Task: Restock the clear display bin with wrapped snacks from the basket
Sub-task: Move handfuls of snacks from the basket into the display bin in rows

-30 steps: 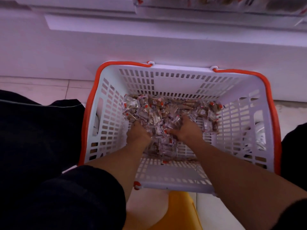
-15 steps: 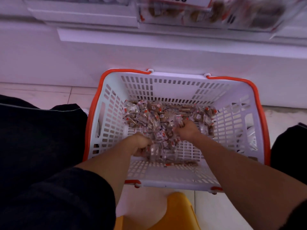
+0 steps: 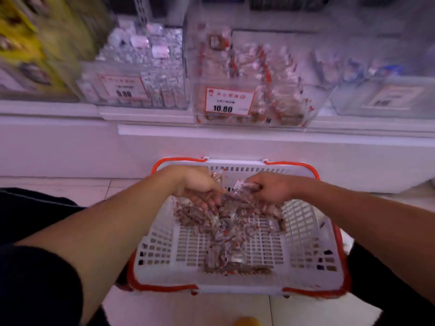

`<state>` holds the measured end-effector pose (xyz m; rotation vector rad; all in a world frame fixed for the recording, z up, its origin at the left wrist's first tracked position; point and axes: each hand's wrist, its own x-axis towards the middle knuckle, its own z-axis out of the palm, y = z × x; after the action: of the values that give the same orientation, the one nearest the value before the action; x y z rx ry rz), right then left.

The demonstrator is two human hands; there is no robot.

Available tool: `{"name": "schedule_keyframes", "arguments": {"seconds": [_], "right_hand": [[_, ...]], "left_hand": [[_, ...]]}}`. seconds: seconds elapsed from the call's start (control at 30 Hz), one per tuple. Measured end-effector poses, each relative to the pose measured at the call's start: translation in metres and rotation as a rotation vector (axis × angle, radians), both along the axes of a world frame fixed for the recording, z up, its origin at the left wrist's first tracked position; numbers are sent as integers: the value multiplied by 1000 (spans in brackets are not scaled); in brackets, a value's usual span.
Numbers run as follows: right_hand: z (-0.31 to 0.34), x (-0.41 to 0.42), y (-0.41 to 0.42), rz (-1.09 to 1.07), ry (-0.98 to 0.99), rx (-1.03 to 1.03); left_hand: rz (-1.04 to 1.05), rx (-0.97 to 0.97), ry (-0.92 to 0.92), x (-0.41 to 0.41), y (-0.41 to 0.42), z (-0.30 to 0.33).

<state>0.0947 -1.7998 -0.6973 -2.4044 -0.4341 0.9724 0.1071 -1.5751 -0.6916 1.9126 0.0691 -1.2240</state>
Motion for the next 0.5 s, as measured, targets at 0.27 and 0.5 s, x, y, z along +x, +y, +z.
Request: {"name": "schedule_keyframes", "arguments": {"seconds": [0.27, 0.5], "right_hand": [[166, -20, 18, 323, -437, 90], [200, -6, 16, 348, -749, 124]], "left_hand": [[-123, -266, 69, -13, 12, 145], [106, -635, 136, -1, 9, 175]]}}
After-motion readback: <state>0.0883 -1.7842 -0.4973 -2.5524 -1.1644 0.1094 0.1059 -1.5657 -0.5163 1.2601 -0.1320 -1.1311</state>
